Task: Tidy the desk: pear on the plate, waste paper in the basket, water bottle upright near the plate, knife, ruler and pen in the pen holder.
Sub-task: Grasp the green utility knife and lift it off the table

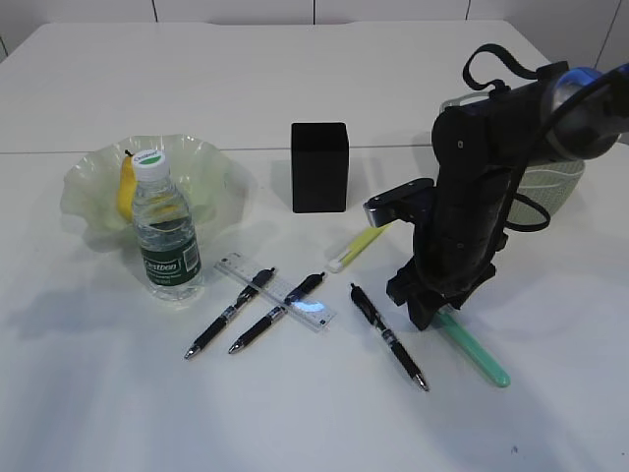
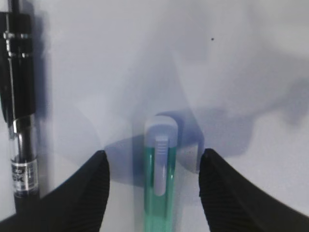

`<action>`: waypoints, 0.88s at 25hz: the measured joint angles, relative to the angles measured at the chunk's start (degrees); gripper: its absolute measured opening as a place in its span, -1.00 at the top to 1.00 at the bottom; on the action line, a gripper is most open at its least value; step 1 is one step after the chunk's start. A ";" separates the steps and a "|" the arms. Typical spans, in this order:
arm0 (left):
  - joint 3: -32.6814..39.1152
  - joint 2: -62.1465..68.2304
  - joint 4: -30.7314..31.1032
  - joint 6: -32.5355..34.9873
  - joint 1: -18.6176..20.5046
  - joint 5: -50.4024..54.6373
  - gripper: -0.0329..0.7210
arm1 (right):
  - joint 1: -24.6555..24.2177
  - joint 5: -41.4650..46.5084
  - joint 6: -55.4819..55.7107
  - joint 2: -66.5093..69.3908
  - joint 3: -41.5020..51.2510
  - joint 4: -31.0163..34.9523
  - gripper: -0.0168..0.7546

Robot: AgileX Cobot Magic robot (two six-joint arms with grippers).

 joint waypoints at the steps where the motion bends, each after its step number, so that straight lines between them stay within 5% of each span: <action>1: 0.00 0.00 0.00 0.00 0.00 0.00 -0.41 | 0.00 -0.08 0.00 0.00 0.00 0.00 -0.18; 10: 0.00 0.00 0.00 0.00 0.00 0.00 -0.41 | 0.00 -0.21 0.00 0.00 0.00 0.00 -0.12; 17: 0.00 0.00 0.00 0.00 0.00 0.00 -0.41 | 0.00 -0.36 0.00 0.00 0.00 0.02 0.28; 22: 0.00 0.00 0.00 0.00 0.00 0.00 -0.41 | 0.00 -0.46 -0.02 0.00 0.00 0.02 0.36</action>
